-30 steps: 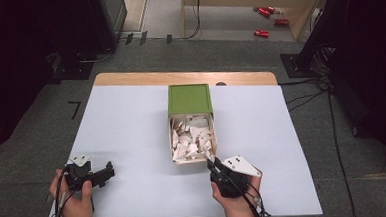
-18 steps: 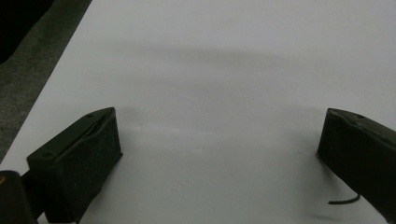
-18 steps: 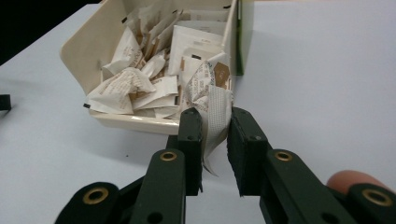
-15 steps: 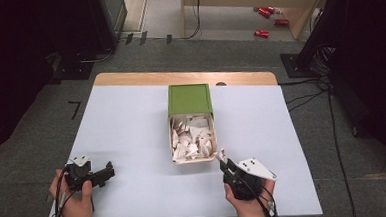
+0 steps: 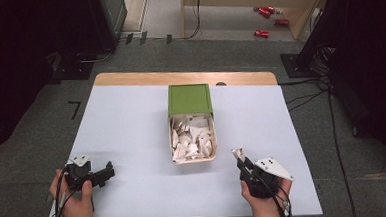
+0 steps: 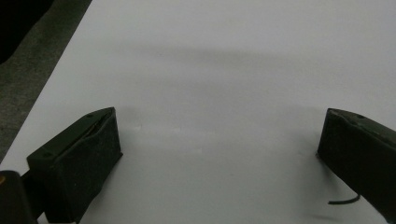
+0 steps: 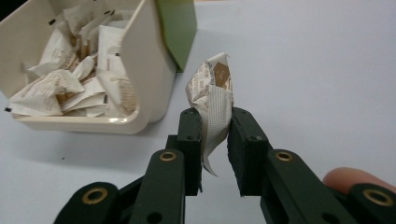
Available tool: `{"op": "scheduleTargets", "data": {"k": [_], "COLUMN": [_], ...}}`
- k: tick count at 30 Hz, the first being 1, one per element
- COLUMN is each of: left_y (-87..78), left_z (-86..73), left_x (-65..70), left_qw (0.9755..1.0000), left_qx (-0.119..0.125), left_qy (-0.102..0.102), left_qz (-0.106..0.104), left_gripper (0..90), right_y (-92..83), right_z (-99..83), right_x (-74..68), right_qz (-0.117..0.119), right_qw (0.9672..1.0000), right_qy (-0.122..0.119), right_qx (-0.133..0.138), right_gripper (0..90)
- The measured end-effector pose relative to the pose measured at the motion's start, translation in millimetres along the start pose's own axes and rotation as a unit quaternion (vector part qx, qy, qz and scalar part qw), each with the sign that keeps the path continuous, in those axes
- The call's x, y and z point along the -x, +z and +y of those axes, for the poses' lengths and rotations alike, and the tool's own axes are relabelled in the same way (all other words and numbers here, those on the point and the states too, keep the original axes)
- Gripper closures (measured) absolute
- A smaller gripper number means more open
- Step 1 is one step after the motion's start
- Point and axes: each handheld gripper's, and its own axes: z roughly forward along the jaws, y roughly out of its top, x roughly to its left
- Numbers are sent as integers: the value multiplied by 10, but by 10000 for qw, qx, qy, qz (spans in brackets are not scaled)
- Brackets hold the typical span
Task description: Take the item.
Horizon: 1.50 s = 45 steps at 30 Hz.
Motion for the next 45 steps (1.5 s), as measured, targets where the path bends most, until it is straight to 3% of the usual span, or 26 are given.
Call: {"op": "scheduleTargets", "data": {"k": [22, 30, 45], "left_y": [0, 0, 0], "left_z": [-1, 0, 0], "left_x": [0, 0, -1], "left_qw": [10000, 10000, 10000], "left_qx": [3, 2, 1], "left_qy": [0, -2, -1], "left_qz": [1, 0, -1], "left_gripper": [0, 0, 0], "right_y": [139, 231, 317], "right_z": [-205, -272, -344], "right_x": [554, 662, 735], "right_qz": [-703, -797, -817], "right_qw": [9969, 9957, 9946], "right_qy": [256, 314, 400], "right_qx": [-232, -343, -500], "right_gripper": [764, 763, 744]}}
